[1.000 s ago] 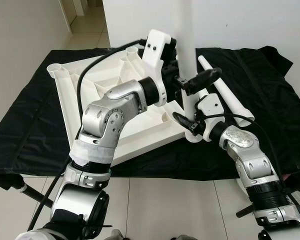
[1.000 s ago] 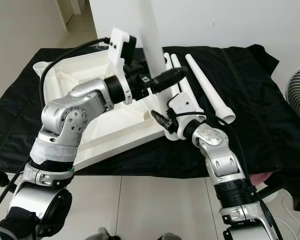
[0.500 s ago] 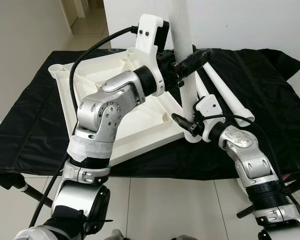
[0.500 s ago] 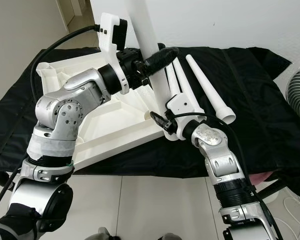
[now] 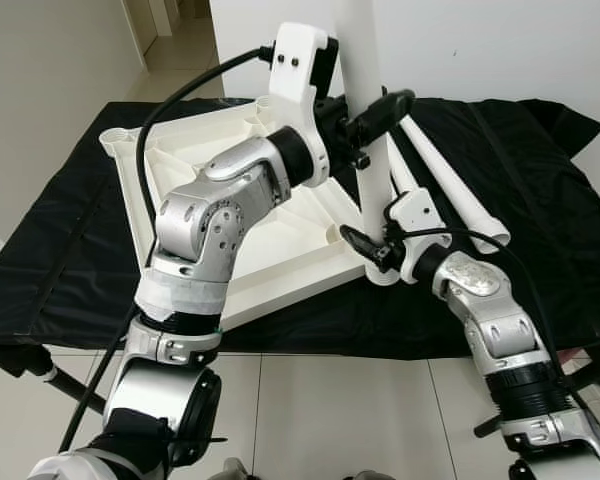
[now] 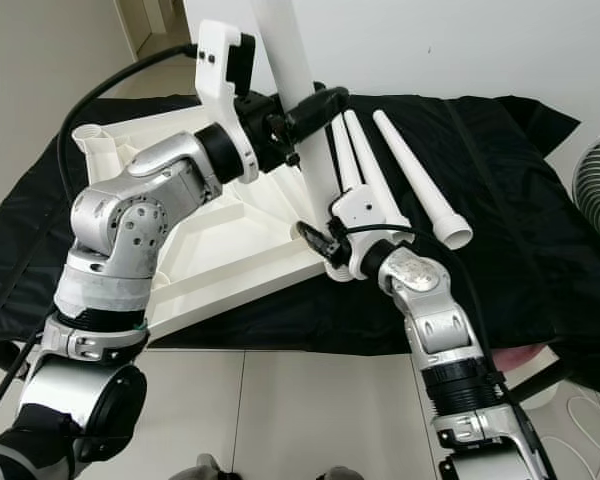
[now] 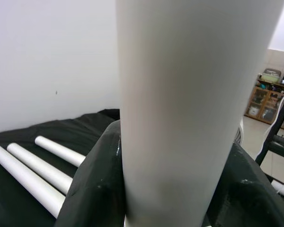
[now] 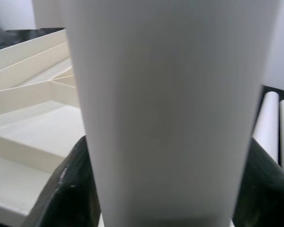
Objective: Building children table
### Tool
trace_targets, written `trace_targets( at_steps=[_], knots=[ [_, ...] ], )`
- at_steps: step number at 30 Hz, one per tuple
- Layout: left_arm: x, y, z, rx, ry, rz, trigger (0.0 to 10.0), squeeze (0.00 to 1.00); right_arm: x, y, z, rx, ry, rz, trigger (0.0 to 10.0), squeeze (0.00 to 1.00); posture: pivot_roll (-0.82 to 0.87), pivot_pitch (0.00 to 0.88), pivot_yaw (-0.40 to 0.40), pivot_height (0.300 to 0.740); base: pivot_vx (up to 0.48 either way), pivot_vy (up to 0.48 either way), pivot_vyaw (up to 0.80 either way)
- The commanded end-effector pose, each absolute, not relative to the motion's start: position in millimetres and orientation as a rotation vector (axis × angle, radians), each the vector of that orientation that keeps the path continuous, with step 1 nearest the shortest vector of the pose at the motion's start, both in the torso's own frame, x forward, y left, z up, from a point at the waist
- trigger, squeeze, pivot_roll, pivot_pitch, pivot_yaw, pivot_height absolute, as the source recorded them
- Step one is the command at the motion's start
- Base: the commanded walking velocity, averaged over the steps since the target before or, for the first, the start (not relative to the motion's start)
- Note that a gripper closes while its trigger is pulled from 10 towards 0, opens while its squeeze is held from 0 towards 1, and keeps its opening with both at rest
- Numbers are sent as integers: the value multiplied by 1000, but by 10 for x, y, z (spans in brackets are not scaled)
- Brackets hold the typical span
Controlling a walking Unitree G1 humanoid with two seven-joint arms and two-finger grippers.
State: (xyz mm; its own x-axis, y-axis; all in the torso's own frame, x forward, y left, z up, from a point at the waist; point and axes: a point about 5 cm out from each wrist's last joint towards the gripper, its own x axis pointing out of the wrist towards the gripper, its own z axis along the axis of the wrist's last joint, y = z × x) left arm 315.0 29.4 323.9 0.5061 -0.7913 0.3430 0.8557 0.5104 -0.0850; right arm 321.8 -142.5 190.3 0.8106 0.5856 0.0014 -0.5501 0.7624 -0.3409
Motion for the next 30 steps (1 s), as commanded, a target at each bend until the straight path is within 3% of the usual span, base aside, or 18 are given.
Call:
trace_targets(
  at_steps=[1, 4, 5, 6, 13, 20, 23, 30],
  knots=[
    [3132, 302, 3348, -263, -321, -993, 0, 0, 3243, -1401, 1943, -315, -124, 605, 10000, 1000, -164, 20, 74, 740, 0, 0, 0],
    [3154, 304, 3373, -255, -321, -968, 0, 0, 3265, -1397, 1970, -304, -137, 579, 10000, 1000, -162, 22, 73, 740, 0, 0, 0],
    [3185, 311, 3406, -257, -317, -935, 10000, 0, 3284, -1385, 1995, -299, -152, 560, 10000, 573, -162, 22, 73, 740, 0, 0, 0],
    [3220, 316, 3443, -253, -313, -902, 10000, 0, 3307, -1365, 2025, -292, -170, 534, 10000, 0, -162, 22, 73, 740, 0, 0, 0],
    [3294, 326, 3533, -234, -303, -813, 10000, 0, 3353, -1303, 2077, -280, -203, 482, 10000, 0, -158, 20, 73, 740, 0, 0, 0],
    [3367, 318, 3698, -196, -320, -660, 10000, 0, 3470, -1138, 2116, -287, -241, 292, 10000, 0, -161, 14, 77, 740, 0, 0, 0],
    [3391, 288, 3740, -235, -306, -583, 10000, 0, 3576, -1021, 2165, -298, -275, 113, 10000, 0, -156, 15, 79, 740, 0, 0, 0],
    [3414, 256, 3756, -262, -288, -554, 10000, 0, 3646, -924, 2166, -274, -280, 34, 10000, 0, -148, 14, 77, 740, 0, 0, 0]
  ],
)
